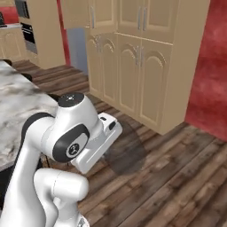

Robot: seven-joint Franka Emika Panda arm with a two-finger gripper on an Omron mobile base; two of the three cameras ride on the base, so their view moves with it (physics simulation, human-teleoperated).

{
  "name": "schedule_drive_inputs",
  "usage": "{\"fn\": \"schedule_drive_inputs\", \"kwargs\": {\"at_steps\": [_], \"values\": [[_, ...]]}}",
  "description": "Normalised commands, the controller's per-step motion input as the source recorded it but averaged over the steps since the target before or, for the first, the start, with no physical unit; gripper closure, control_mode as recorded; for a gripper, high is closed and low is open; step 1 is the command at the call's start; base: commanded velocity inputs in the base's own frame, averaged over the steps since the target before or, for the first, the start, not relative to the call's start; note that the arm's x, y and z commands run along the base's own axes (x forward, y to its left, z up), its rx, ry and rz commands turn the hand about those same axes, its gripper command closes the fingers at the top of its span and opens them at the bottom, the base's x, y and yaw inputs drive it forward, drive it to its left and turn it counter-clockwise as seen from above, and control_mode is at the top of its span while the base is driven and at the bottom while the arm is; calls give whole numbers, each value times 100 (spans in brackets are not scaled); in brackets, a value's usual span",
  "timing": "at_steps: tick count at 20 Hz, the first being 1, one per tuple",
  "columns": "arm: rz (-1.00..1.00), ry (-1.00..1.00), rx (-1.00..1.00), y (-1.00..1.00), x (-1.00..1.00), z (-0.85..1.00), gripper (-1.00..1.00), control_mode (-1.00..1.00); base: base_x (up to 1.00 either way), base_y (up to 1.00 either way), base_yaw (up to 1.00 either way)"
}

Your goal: Pick the jar and candle from the dining table and place them in the open cabinet. Close the cabinet after placing the objects.

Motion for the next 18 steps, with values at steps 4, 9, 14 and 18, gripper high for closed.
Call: {"fn": "schedule_drive_inputs", "kwargs": {"at_steps": [4, 9, 14, 18], "values": [[0, 0, 0, 0, 0, 0, 100, 100, 83, -51, 37], [0, 0, 0, 0, 0, 0, 100, 100, 87, -48, 38], [0, 0, 0, 0, 0, 0, 100, 100, 69, -57, 36], [0, 0, 0, 0, 0, 0, 100, 100, 82, -39, 35]]}}
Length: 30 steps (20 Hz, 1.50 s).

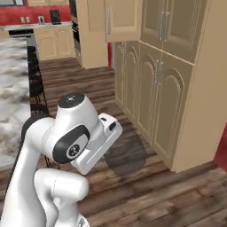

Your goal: Pick the jar and candle from the dining table and place them in the open cabinet. Close the cabinet after placing the objects.

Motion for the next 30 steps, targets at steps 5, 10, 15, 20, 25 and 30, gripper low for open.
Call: {"fn": "schedule_drive_inputs", "kwargs": {"at_steps": [5, 10, 15, 20, 25, 30], "values": [[0, 0, 0, 0, 0, 0, 100, 100, 99, -13, 34], [0, 0, 0, 0, 0, 0, 100, 100, 97, -2, 37], [0, 0, 0, 0, 0, 0, 100, 100, 70, -34, 48], [0, 0, 0, 0, 0, 0, 100, 100, 67, -21, 48], [0, 0, 0, 0, 0, 0, 100, 100, 49, -12, 47], [0, 0, 0, 0, 0, 0, 100, 100, 65, -9, 44]]}}
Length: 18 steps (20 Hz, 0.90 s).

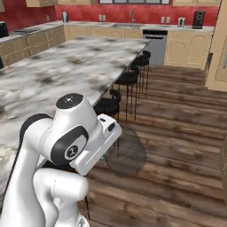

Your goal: Pick the jar and candle from the dining table and place them in the open cabinet. Close the cabinet after placing the objects.

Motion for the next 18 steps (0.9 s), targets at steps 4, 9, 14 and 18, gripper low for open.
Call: {"fn": "schedule_drive_inputs", "kwargs": {"at_steps": [4, 9, 14, 18], "values": [[0, 0, 0, 0, 0, 0, 100, 100, 67, -42, 38], [0, 0, 0, 0, 0, 0, 100, 100, 43, -62, 16], [0, 0, 0, 0, 0, 0, 100, 100, 57, -57, 5], [0, 0, 0, 0, 0, 0, 100, 100, 76, -60, 0]]}}
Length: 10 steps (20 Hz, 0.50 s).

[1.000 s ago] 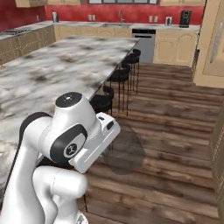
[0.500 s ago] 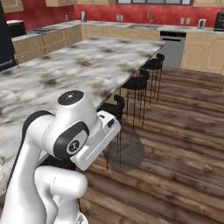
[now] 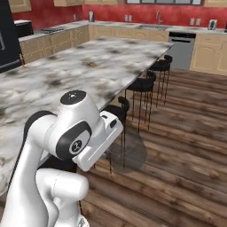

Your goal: Pick the jar and candle from the dining table and place them in the open cabinet. Close the cabinet after placing the objects.

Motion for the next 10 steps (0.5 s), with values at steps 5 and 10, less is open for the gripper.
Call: {"fn": "schedule_drive_inputs", "kwargs": {"at_steps": [5, 10], "values": [[0, 0, 0, 0, 0, 0, 100, 100, 42, -92, 0], [0, 0, 0, 0, 0, 0, 100, 100, 34, -83, 0]]}}
